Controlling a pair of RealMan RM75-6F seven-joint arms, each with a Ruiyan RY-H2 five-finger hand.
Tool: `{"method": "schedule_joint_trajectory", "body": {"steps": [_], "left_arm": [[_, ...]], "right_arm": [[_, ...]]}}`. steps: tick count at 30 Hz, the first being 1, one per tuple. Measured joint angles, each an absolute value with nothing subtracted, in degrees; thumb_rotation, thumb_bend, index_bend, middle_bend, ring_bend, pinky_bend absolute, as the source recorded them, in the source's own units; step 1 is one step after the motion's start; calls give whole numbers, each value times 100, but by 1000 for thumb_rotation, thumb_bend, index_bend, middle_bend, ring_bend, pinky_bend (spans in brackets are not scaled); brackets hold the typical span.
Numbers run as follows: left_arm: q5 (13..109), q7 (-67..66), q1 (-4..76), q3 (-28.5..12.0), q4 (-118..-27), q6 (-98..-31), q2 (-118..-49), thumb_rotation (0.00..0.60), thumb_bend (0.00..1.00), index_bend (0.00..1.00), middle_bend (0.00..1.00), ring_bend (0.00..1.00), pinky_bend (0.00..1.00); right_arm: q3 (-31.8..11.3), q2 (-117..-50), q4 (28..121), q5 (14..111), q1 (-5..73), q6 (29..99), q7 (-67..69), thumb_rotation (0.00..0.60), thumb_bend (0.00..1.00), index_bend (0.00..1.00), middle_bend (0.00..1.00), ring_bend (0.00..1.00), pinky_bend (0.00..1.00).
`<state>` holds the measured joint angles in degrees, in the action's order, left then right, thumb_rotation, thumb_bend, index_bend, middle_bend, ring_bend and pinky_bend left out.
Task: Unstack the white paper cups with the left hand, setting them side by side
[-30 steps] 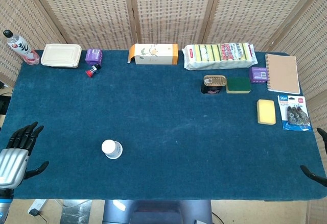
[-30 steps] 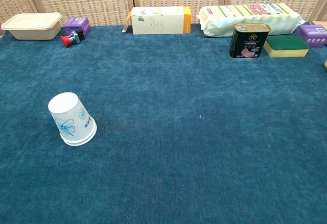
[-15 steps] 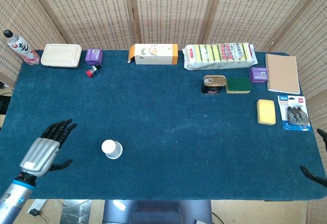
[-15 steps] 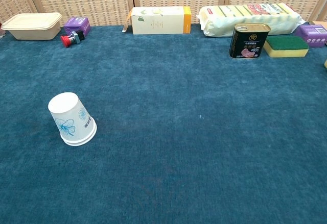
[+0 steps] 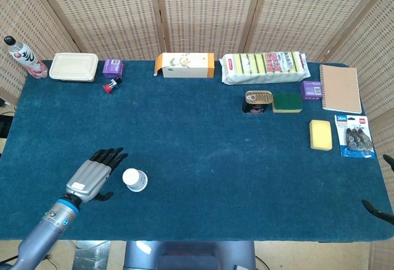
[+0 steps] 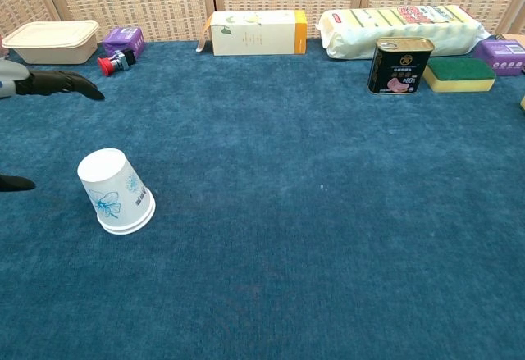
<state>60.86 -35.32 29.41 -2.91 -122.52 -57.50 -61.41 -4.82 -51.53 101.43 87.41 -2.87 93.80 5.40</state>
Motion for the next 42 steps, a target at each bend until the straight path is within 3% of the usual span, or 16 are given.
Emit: {"method": "schedule_joint_trajectory", "body": {"steps": [19,32,42], "left_arm": [[4687,-4725,3685,-179,-12212,-6445,-7069,600,267,159,0,0,60],[4549,-4678,3878,-73,-12114,-6589,-7210,600,269,258,0,0,60],[4452,-4764,4000,-7,-12067,-6739,-7333,600,270,265,0,0,60]], "right_arm": [[-448,-5090,10105,8848,-278,9369,837,600,63,105,0,0,0],[-436,-5071,10087,8872,-265,9356,958,600,63,104,0,0,0],[-435,-5063,10077,8872,-264,9363,1012,600,63,105,0,0,0]]}}
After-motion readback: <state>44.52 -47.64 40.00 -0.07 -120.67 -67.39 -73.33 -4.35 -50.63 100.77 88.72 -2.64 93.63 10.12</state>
